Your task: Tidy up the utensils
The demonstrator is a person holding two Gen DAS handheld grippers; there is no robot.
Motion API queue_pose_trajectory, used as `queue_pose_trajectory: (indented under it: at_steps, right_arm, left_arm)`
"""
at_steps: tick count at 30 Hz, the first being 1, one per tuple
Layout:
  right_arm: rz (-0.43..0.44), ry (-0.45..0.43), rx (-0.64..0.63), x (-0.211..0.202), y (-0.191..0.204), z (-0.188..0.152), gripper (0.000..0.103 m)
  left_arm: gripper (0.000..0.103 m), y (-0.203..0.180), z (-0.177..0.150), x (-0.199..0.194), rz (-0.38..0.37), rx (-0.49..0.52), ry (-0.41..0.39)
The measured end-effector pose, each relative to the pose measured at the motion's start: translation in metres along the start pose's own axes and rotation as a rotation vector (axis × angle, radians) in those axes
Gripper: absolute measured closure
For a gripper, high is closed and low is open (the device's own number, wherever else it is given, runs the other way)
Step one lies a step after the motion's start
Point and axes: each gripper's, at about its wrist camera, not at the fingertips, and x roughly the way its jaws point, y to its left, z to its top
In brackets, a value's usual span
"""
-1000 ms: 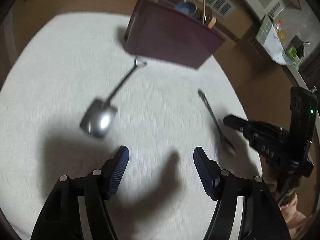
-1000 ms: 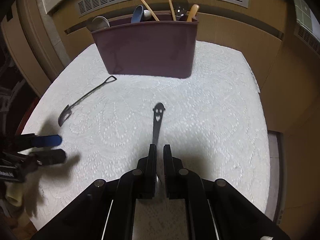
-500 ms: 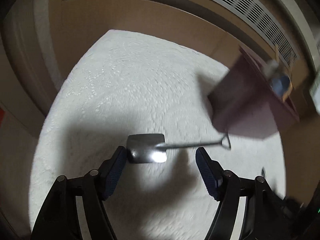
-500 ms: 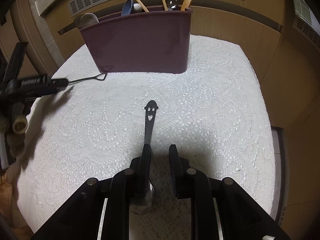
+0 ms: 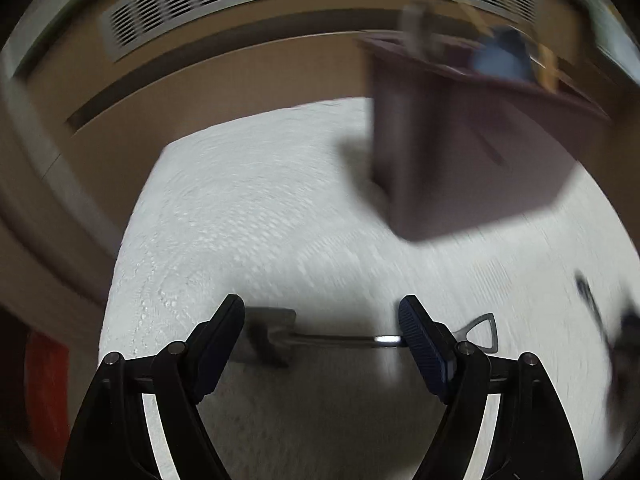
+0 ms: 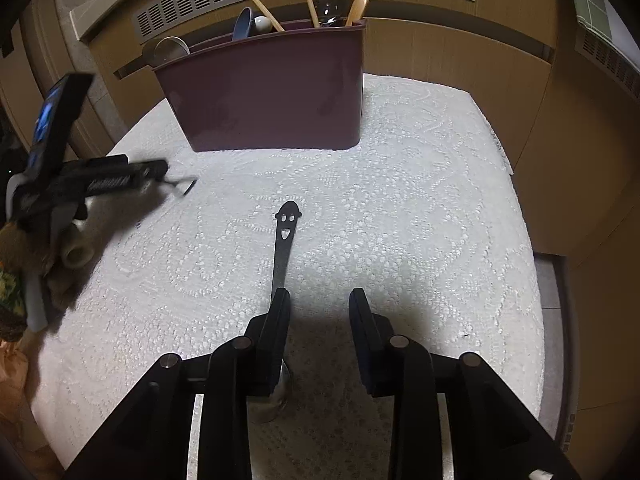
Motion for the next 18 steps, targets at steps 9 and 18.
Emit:
queue_pose_trajectory:
  at_steps: [9, 18]
  right_arm:
    - [0.009, -0.006, -0.005, -0.003, 0.003, 0.001, 0.07]
    - [0.006, -0.021, -0.003, -0.013, 0.003, -0.001, 0.07]
  left_arm:
    - [0.023, 0.063, -0.031, -0.056, -0.068, -0.278, 0.061]
    - [0.023, 0.06, 0.004, 0.002, -0.217, -0.54, 0.193]
